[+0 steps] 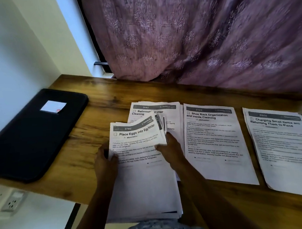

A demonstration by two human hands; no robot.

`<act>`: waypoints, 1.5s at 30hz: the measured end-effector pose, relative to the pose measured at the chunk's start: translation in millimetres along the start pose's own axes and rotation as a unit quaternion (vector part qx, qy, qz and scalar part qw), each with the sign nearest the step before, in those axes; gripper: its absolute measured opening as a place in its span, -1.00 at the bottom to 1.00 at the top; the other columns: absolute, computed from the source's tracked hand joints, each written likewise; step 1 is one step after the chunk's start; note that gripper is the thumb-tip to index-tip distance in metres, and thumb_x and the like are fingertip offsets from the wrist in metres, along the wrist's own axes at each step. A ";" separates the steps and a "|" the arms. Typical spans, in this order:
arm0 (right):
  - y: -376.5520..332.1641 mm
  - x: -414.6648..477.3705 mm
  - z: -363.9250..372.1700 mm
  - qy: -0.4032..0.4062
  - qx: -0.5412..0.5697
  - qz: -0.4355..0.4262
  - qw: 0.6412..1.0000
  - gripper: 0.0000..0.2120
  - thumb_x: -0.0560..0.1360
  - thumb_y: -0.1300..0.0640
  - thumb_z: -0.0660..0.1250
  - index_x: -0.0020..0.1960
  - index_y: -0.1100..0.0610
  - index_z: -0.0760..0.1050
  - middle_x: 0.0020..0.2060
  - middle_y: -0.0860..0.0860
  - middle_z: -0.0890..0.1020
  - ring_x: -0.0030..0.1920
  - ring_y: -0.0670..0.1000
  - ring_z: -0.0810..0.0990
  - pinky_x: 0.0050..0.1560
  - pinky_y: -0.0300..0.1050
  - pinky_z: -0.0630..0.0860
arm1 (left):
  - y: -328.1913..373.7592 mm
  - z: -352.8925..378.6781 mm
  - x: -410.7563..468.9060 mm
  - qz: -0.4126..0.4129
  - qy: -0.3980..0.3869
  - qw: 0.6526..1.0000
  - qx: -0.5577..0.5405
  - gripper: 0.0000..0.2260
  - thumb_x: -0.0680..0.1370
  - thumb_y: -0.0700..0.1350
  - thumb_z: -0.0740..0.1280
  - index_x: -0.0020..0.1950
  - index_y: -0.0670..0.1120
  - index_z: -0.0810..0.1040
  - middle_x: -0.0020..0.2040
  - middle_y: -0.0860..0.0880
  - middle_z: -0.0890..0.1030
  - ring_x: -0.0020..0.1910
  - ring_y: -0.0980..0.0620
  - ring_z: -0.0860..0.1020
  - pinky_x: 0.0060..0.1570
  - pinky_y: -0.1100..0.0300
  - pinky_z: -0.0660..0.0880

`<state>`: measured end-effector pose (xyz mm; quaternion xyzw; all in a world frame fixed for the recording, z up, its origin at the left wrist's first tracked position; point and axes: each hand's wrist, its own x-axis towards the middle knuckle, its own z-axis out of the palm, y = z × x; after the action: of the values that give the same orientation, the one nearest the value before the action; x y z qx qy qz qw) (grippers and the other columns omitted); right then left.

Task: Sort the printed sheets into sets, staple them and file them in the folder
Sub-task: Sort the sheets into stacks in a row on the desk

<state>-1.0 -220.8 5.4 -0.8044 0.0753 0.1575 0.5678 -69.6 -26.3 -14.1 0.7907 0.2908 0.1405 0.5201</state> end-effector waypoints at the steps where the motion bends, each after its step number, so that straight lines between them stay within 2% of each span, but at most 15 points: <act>1: -0.6 -2.9 -3.6 -0.006 0.026 -0.006 1.000 -0.63 0.43 0.27 0.40 0.21 0.08 0.46 0.06 -0.01 0.62 0.03 0.02 0.59 0.09 -0.05 0.55 | 5.0 -2.1 -2.0 -0.003 -0.003 1.000 -0.022 -0.68 0.51 -0.27 0.37 0.22 -0.05 0.47 0.11 -0.05 0.60 0.07 -0.07 0.58 -0.12 0.21 0.49; 3: -5.0 -7.4 -17.1 -0.021 0.090 -0.012 0.996 -0.62 0.42 0.34 0.39 0.17 0.03 0.48 -0.01 -0.05 0.62 -0.03 -0.04 0.60 0.01 -0.13 0.56 | 18.5 -6.4 -8.6 0.016 -0.014 0.998 -0.051 -0.69 0.52 -0.17 0.41 0.21 -0.04 0.42 0.16 -0.01 0.57 0.05 0.03 0.57 -0.16 0.32 0.46; 6: -12.6 -8.1 -52.1 -0.033 0.158 -0.022 0.987 -0.61 0.37 0.45 0.39 0.05 0.04 0.52 -0.14 -0.11 0.66 -0.16 -0.13 0.63 -0.19 -0.29 0.55 | 49.7 -9.0 -18.5 0.019 -0.091 0.990 -0.102 -0.54 0.50 -0.07 0.41 0.37 0.03 0.35 0.15 0.18 0.58 0.06 0.15 0.58 -0.04 0.24 0.50; 9: -15.3 -8.0 -97.7 -0.027 0.168 -0.018 0.985 -0.64 0.37 0.45 0.39 0.07 0.13 0.54 -0.11 0.00 0.67 -0.14 -0.07 0.63 -0.24 -0.31 0.56 | 69.2 10.0 -14.2 -0.047 -0.229 0.950 -0.209 -0.61 0.49 -0.23 0.39 0.25 0.08 0.44 0.05 0.06 0.68 0.01 0.07 0.65 -0.12 0.21 0.59; 13: -4.6 -11.9 -148.0 -0.007 0.153 -0.017 0.988 -0.59 0.38 0.43 0.40 0.13 0.09 0.51 -0.05 -0.03 0.65 -0.05 -0.06 0.62 -0.19 -0.30 0.56 | 73.0 56.0 -14.5 -0.070 -0.309 0.921 -0.226 -0.50 0.45 -0.37 0.39 0.29 0.04 0.46 0.11 -0.04 0.66 0.09 -0.03 0.63 -0.05 0.12 0.60; 18: 33.9 -6.4 -177.9 0.117 0.108 0.027 0.987 -0.66 0.36 0.25 0.49 0.10 0.08 0.58 -0.02 -0.03 0.67 0.05 0.03 0.61 0.17 0.02 0.49 | 74.2 109.0 -28.6 -0.032 -0.321 0.929 -0.180 -0.47 0.46 -0.41 0.38 0.37 -0.08 0.41 0.15 -0.06 0.63 0.08 0.03 0.62 -0.12 0.28 0.58; 21: 48.5 -12.6 -175.1 0.213 0.058 0.026 0.975 -0.88 0.38 0.21 0.48 -0.11 0.10 0.59 -0.12 0.02 0.65 -0.05 0.10 0.62 0.07 0.04 0.52 | 64.8 125.9 -32.5 -0.034 -0.318 0.936 -0.148 -0.49 0.45 -0.41 0.39 0.33 -0.06 0.41 0.15 -0.12 0.63 0.01 0.04 0.63 -0.10 0.26 0.59; 26: 58.1 -22.0 -168.4 0.309 -0.077 0.017 0.948 -0.77 0.44 0.10 0.45 -0.31 0.08 0.44 -0.22 0.06 0.61 -0.17 0.08 0.57 -0.13 -0.12 0.40 | 51.6 132.1 -34.6 0.011 -0.301 0.951 -0.070 -0.43 0.39 -0.22 0.52 0.36 -0.06 0.43 0.15 -0.05 0.63 0.03 0.08 0.63 0.04 0.19 0.57; 28: 59.0 -24.5 -172.5 0.315 -0.161 0.009 0.935 -0.77 0.49 0.02 0.38 -0.25 0.14 0.52 -0.26 0.05 0.58 -0.18 0.11 0.58 -0.16 -0.15 0.32 | 50.5 131.8 -35.2 0.018 -0.290 0.955 -0.062 -0.40 0.37 -0.17 0.55 0.36 -0.05 0.43 0.14 -0.03 0.63 0.05 0.04 0.62 0.09 0.12 0.56; 31: 60.7 -27.3 -176.0 0.326 -0.303 -0.002 0.895 -0.67 0.57 -0.06 0.24 0.11 0.14 0.62 -0.08 0.14 0.67 -0.04 0.19 0.62 -0.04 -0.05 0.46 | 52.1 131.1 -38.1 0.021 -0.290 0.955 -0.066 -0.47 0.40 -0.17 0.52 0.33 -0.03 0.44 0.12 0.00 0.63 0.03 0.07 0.62 -0.11 0.34 0.56; 36: 54.8 -35.0 -185.1 0.396 -0.299 -0.115 0.860 -0.72 0.58 0.04 0.24 0.20 0.10 0.58 0.01 0.14 0.67 -0.03 0.21 0.63 -0.07 -0.06 0.49 | 60.3 121.5 -44.4 0.037 -0.290 0.954 -0.061 -0.50 0.44 -0.12 0.49 0.34 -0.01 0.44 0.15 0.02 0.59 0.06 0.04 0.61 -0.27 0.41 0.53; 39: 29.7 -43.4 -190.3 0.366 -0.157 -0.164 0.903 -0.73 0.58 0.03 0.25 0.08 0.18 0.62 -0.26 0.05 0.64 -0.25 0.09 0.60 -0.24 -0.19 0.42 | 74.2 109.4 -48.3 0.111 -0.227 0.967 -0.012 -0.44 0.48 0.01 0.43 0.44 0.02 0.36 0.30 0.07 0.43 0.22 0.10 0.46 -0.05 0.38 0.47; 41: 3.8 -43.3 -189.5 0.322 -0.055 -0.139 0.935 -0.74 0.56 -0.01 0.27 0.04 0.16 0.60 -0.29 -0.01 0.62 -0.30 0.01 0.58 -0.25 -0.14 0.47 | 90.5 97.1 -47.4 0.133 -0.264 0.953 -0.060 -0.51 0.53 -0.01 0.36 0.44 0.03 0.36 0.34 0.14 0.43 0.29 0.18 0.41 0.08 0.37 0.42; 43: -20.7 -31.9 -179.8 0.267 -0.048 -0.114 0.956 -0.70 0.55 -0.10 0.26 0.00 0.13 0.58 -0.24 0.04 0.64 -0.28 0.05 0.59 -0.19 -0.07 0.52 | 102.8 79.8 -39.5 0.080 -0.332 0.924 -0.169 -0.62 0.55 -0.15 0.35 0.36 -0.01 0.44 0.25 0.13 0.57 0.21 0.17 0.54 0.07 0.35 0.51; 45: -41.4 -14.3 -154.3 0.221 0.010 -0.118 0.968 -0.69 0.53 -0.07 0.31 -0.05 0.20 0.56 -0.25 0.14 0.61 -0.36 0.05 0.53 -0.32 -0.11 0.46 | 107.2 57.4 -23.7 0.026 -0.298 0.927 -0.224 -0.70 0.51 -0.29 0.37 0.21 -0.07 0.53 0.06 0.06 0.68 0.03 0.13 0.64 -0.03 0.27 0.58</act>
<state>23.8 -352.0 94.2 -0.8167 0.1054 -0.0928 0.5597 -24.7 -114.2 60.7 0.6660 0.0629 -0.0269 0.7428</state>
